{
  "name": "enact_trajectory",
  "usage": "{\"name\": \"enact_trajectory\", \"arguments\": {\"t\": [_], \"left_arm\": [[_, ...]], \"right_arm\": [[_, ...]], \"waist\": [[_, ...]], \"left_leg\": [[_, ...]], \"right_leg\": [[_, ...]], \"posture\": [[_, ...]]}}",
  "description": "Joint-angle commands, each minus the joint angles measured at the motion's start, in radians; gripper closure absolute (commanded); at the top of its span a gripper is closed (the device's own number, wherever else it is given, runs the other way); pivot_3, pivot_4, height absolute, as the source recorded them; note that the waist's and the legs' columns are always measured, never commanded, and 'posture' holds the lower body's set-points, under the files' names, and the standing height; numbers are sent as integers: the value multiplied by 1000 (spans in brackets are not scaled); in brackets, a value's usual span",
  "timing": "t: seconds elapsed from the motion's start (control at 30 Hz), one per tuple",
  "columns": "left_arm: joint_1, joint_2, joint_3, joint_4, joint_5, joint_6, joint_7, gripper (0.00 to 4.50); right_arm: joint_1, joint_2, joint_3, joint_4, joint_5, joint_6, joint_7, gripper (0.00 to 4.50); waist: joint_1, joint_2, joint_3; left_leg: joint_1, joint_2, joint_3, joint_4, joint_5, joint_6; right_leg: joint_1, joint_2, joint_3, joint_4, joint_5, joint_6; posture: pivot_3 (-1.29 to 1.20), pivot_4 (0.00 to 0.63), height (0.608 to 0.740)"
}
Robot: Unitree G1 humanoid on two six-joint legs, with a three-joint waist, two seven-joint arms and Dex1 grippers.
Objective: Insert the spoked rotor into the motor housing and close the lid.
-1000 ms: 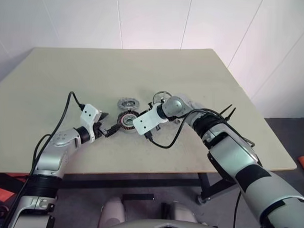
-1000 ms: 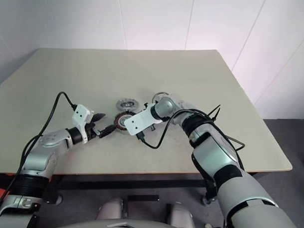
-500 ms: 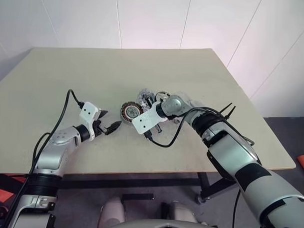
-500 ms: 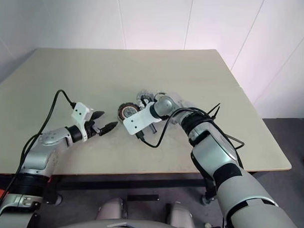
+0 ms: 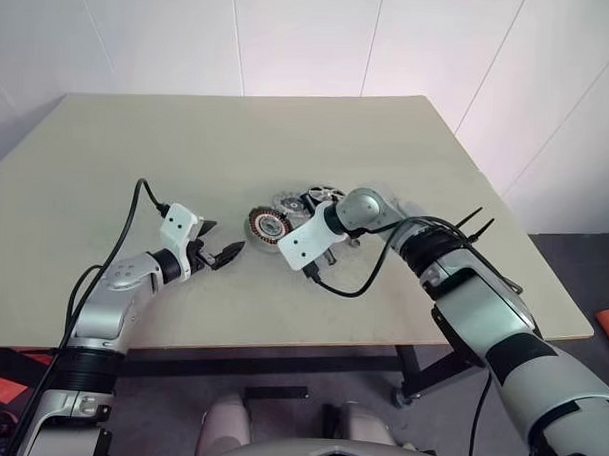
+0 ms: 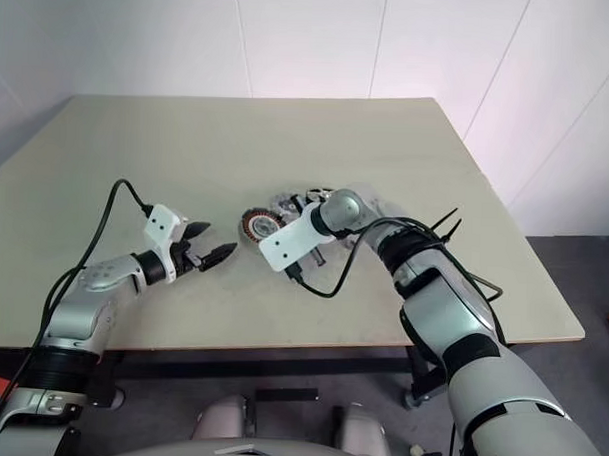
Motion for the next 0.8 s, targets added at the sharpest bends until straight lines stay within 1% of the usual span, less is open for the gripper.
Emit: {"name": "enact_trajectory", "arguments": {"t": [0.03, 0.3, 0.47, 0.67, 0.77, 0.8], "left_arm": [[-14, 5, 8, -37, -4, 0, 3, 0], [-31, 5, 5, -22, 0, 3, 2, 0], [-44, 3, -2, -12, 1, 3, 0, 0], [-52, 3, -8, -4, 3, 0, -4, 0], [-52, 1, -11, -2, 2, 0, -4, 0], [-52, -1, -13, -2, 2, 0, -4, 0]], "right_arm": [[16, -30, -36, -135, 62, 2, 40, 4463], [153, -109, -14, -336, 89, 37, 121, 4463], [159, -124, -10, -338, 62, 45, 109, 4463], [161, -129, -21, -347, 74, 65, 110, 4463], [156, -140, -35, -362, 74, 73, 97, 3765], [154, -142, -42, -374, 70, 81, 85, 3429]], "waist": [[0, 0, 0], [9, 0, 0], [15, 0, 0], [15, 0, 0], [15, 0, 0], [16, 0, 0]], "left_leg": [[0, 0, 0, 0, 0, 0], [0, 0, 0, 1, 0, 0], [1, 0, 0, 1, 0, 0], [2, 0, 0, 2, 0, 0], [1, 0, 0, 2, 0, 0], [1, 0, 0, 2, 0, 0]], "right_leg": [[0, 0, 0, 0, 0, 0], [0, 0, 0, 0, 0, 0], [1, 0, 0, 1, 0, 0], [2, 0, 0, 1, 0, 0], [2, 0, 0, 1, 0, 0], [2, 0, 0, 1, 0, 0]], "posture": [[0, 0, 740], [0, 0, 740], [0, 0, 740], [0, 0, 740], [0, 0, 740], [0, 0, 740]]}}
